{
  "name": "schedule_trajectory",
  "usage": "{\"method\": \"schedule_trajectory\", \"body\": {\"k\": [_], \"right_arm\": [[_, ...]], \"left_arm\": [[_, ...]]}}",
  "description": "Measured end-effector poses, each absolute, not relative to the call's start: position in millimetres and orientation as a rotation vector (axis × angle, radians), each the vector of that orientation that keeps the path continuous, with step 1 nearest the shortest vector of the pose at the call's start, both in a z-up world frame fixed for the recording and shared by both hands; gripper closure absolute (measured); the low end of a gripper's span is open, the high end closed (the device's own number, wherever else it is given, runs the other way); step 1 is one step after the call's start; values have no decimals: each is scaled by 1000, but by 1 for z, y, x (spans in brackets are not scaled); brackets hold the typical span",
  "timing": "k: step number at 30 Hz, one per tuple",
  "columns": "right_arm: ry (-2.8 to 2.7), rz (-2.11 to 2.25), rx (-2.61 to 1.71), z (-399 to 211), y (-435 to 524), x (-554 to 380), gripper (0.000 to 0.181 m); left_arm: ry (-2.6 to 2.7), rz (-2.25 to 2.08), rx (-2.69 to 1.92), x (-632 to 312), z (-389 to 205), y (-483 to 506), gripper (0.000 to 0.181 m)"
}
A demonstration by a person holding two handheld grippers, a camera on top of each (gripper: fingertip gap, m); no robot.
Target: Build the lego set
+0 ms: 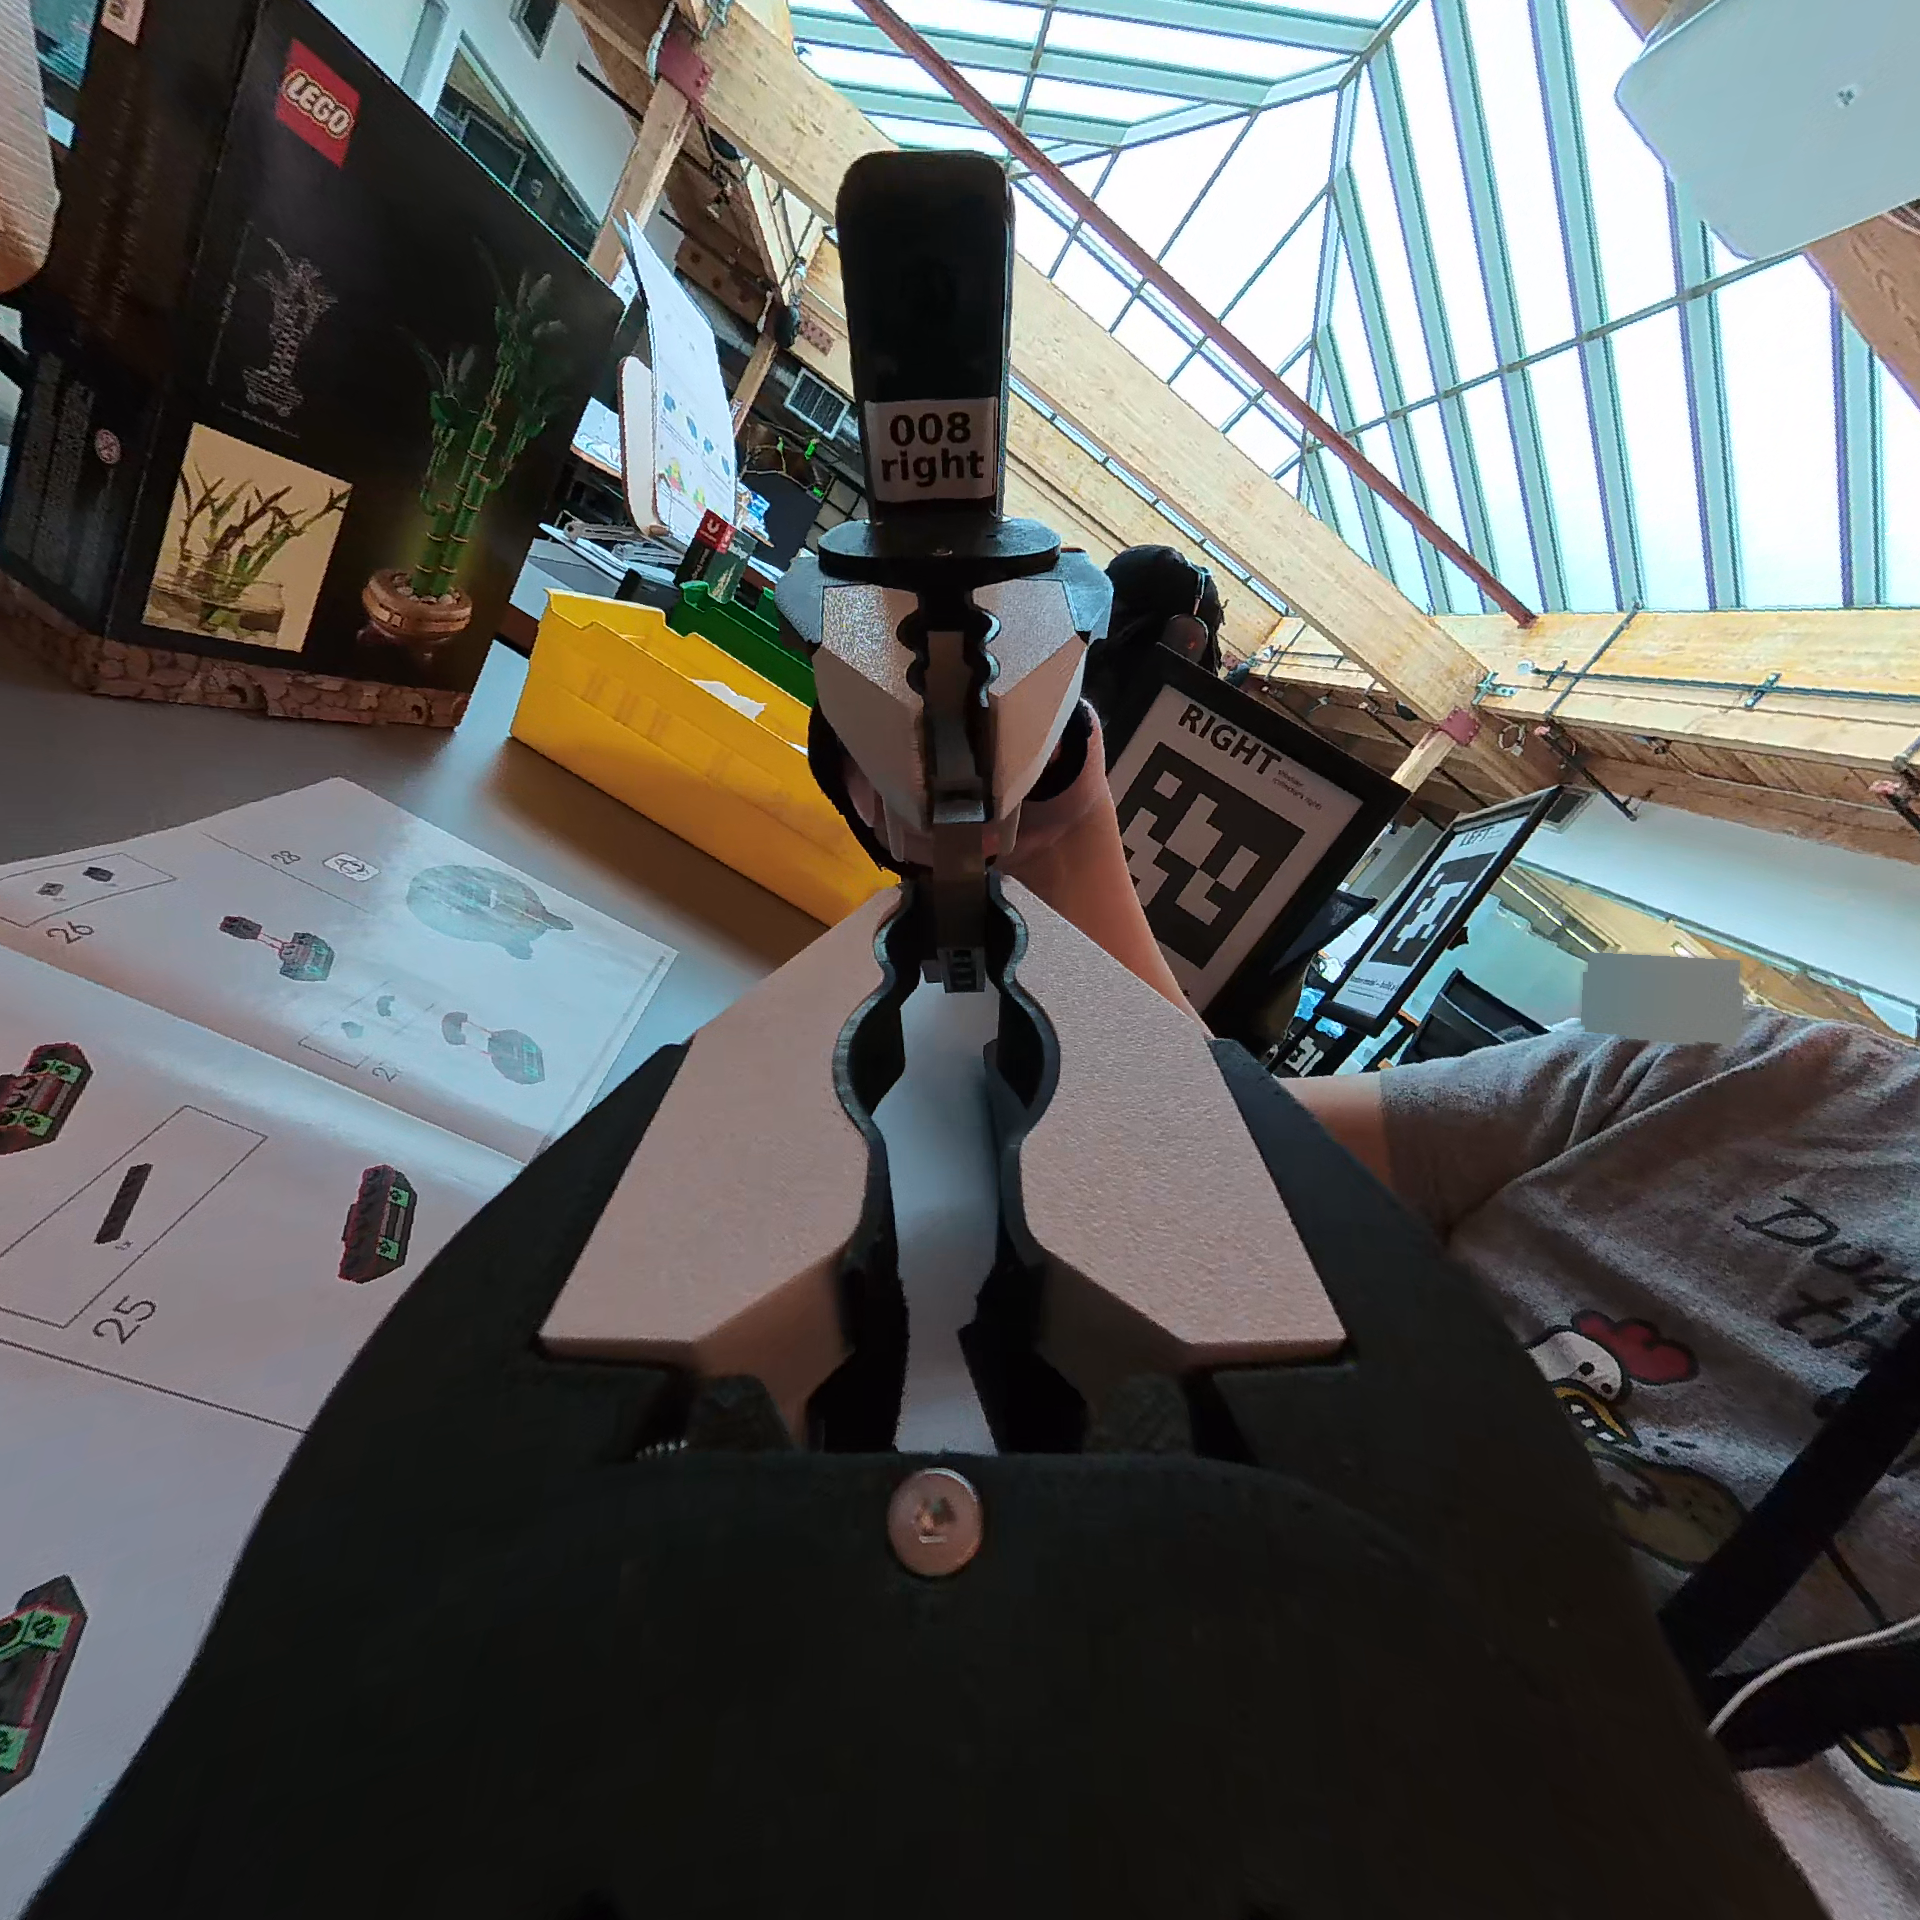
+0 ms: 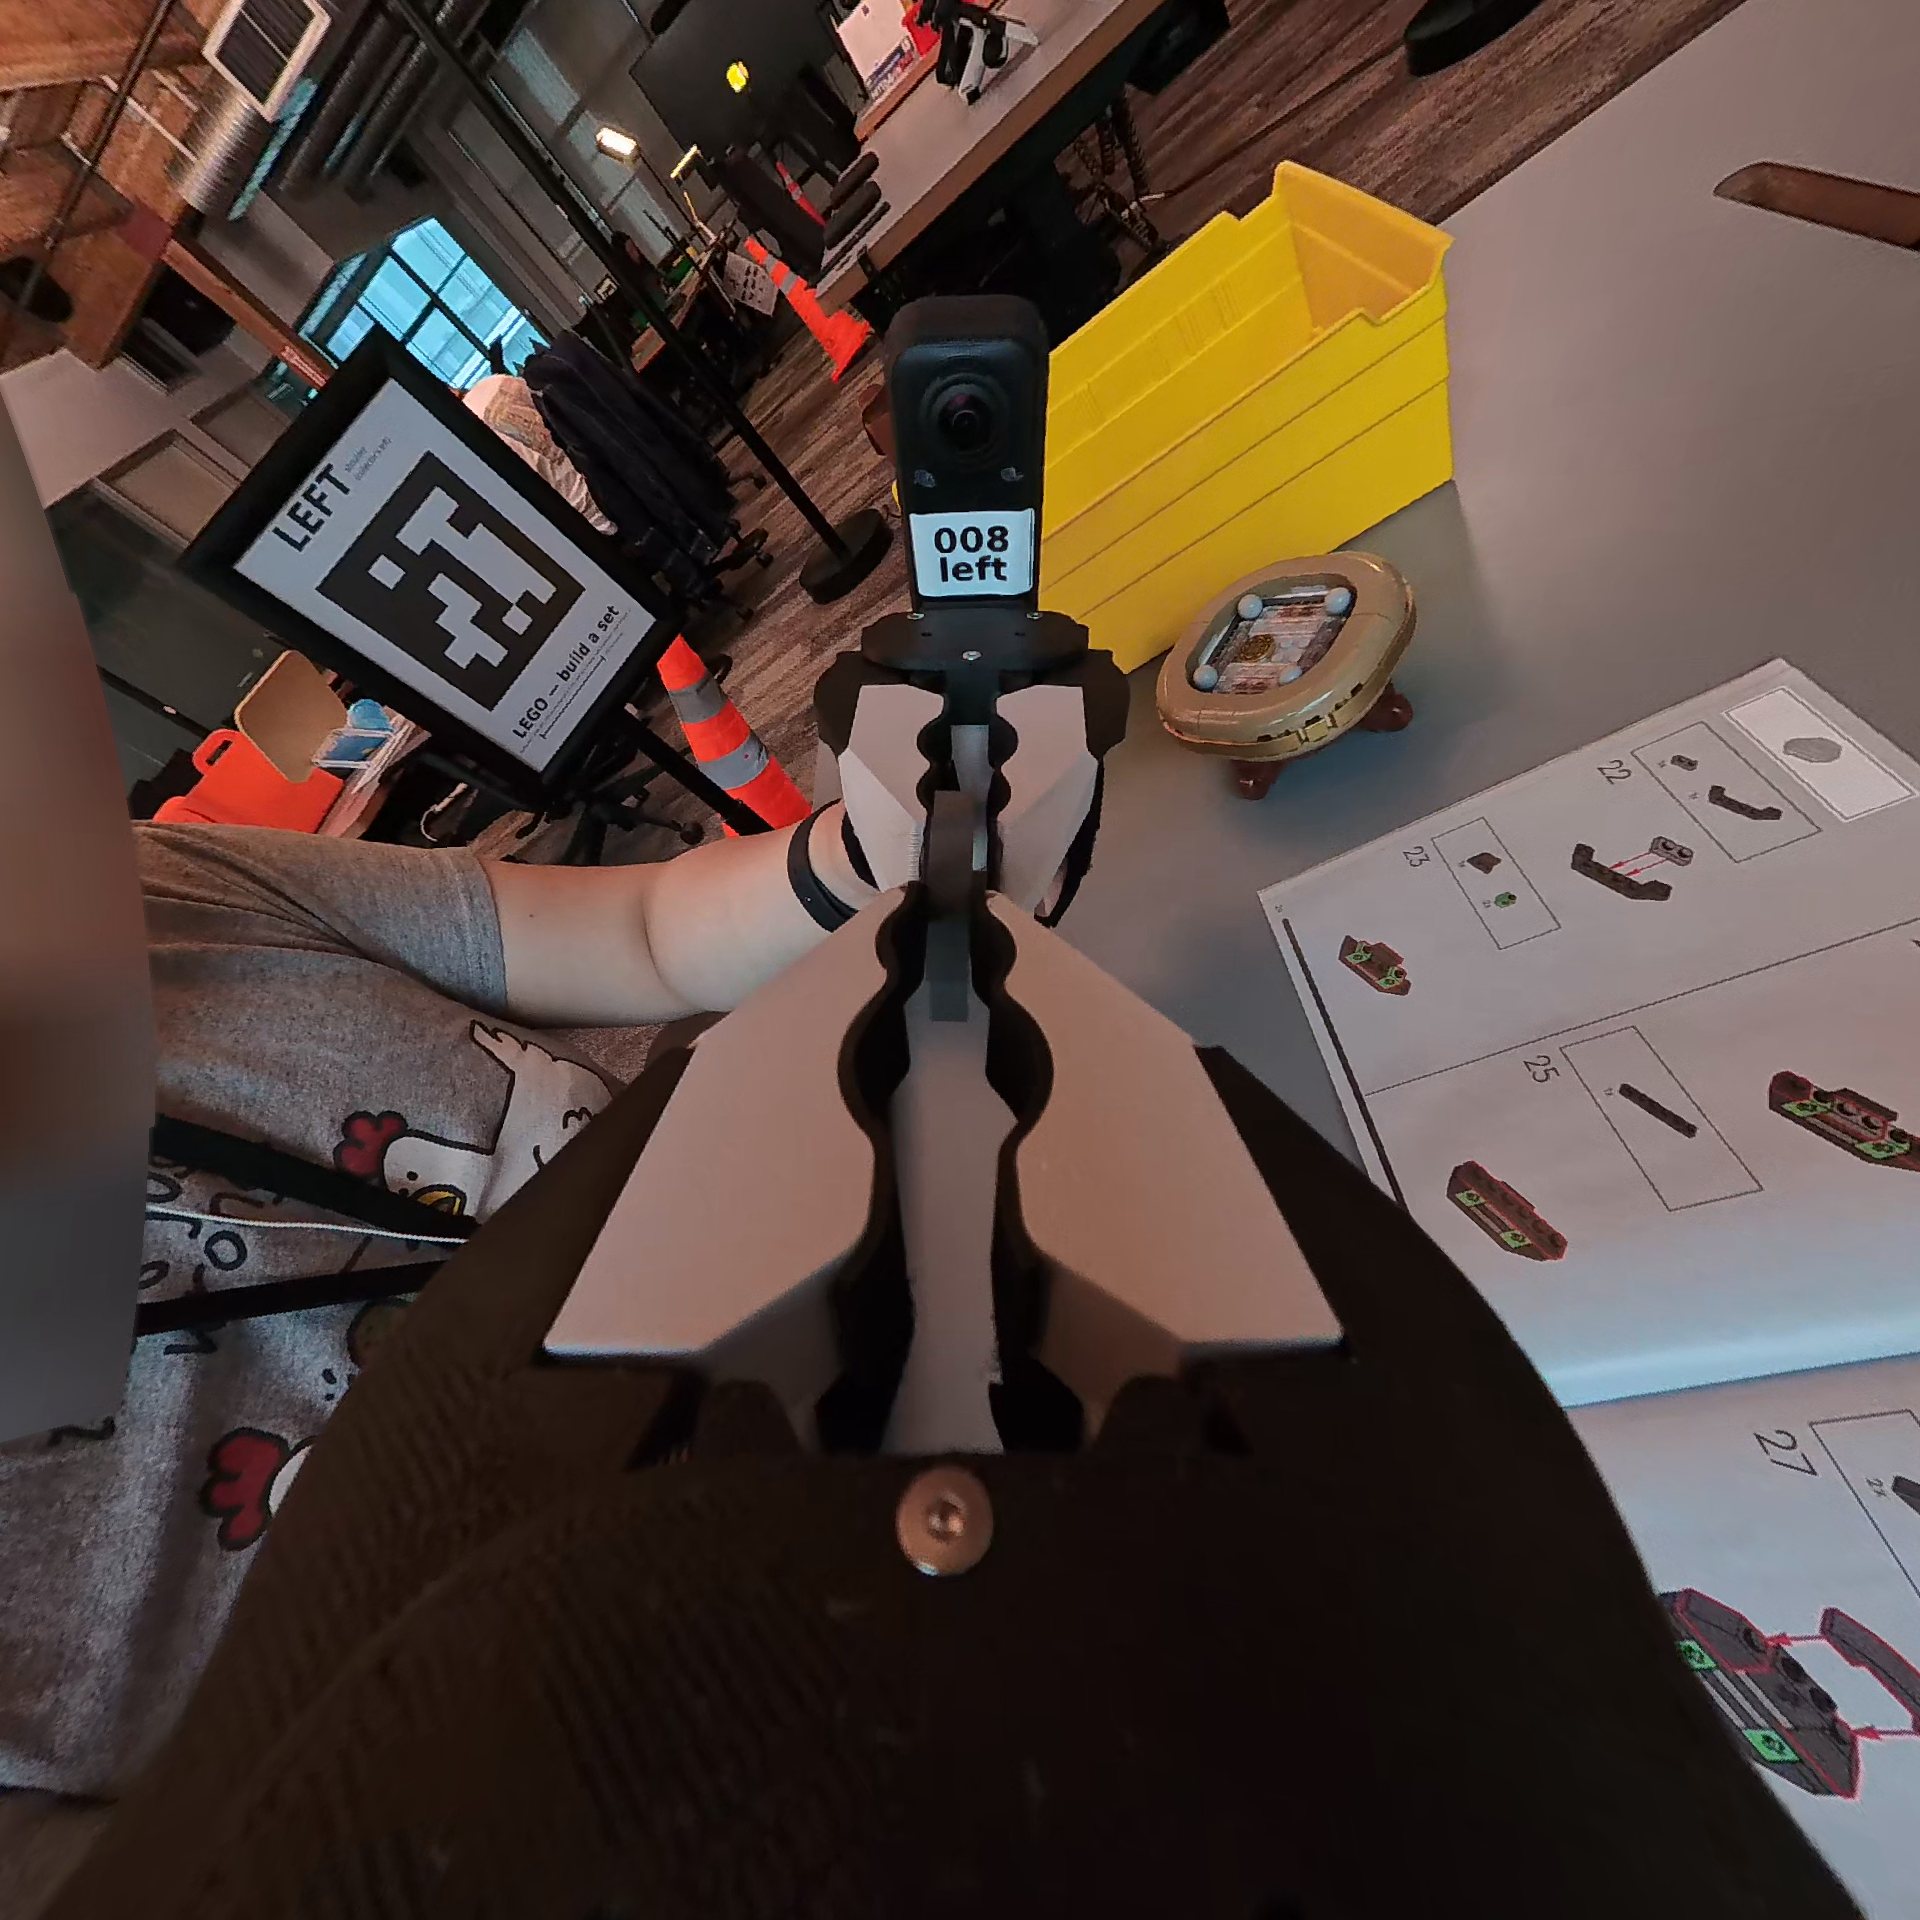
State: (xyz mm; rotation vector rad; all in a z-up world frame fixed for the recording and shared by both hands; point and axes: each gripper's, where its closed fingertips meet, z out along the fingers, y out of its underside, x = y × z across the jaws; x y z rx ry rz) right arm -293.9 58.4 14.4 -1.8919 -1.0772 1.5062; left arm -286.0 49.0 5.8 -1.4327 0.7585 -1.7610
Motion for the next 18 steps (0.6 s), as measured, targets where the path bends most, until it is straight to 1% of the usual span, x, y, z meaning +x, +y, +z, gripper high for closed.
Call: {"method": "schedule_trajectory", "body": {"k": [9, 18], "right_arm": [[-1067, 1513, -1847, 19, 59, -296, 175], [-1138, 1341, -1839, 22, 58, -299, 175]], "left_arm": [[709, -1829, -1410, -289, 11, 49, 172], [748, -1715, -1386, -290, 14, 49, 172]]}}
